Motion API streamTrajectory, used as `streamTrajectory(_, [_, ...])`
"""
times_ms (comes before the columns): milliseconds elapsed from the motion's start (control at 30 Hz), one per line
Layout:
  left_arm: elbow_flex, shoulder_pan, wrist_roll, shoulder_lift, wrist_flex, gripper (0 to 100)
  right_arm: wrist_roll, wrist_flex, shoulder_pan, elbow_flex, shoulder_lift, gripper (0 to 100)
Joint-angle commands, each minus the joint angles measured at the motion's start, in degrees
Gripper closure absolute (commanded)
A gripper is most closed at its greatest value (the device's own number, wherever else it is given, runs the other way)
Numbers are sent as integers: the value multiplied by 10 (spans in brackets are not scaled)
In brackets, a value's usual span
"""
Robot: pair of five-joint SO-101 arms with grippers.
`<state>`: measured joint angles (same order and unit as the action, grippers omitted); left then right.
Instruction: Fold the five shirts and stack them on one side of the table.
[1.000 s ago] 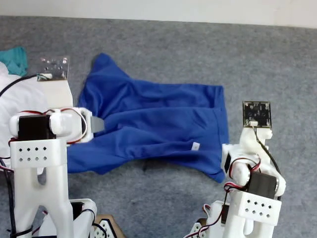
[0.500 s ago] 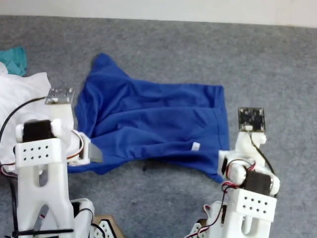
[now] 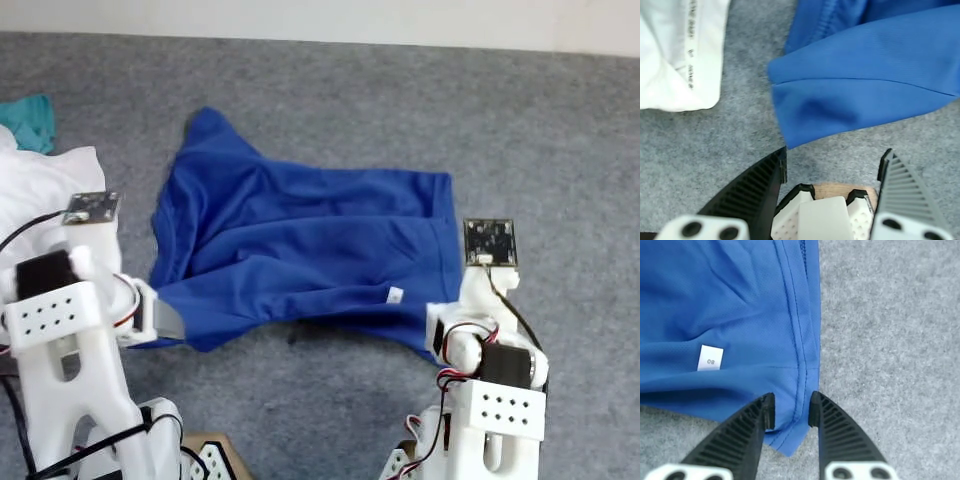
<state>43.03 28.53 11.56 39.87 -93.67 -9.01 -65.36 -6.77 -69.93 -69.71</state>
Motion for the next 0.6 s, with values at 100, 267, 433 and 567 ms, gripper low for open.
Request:
streamTrajectory(100, [48,31,36,10,23,698,5,15,4,3,-4,878])
streamTrajectory(267, [99,32,37,8,113,698,5,15,4,3,-4,878])
streamTrajectory(433, [141,31,36,7,185,698,5,15,4,3,-4,878])
streamTrajectory(567, [163,30,36,7,236,700,5,15,4,3,-4,878])
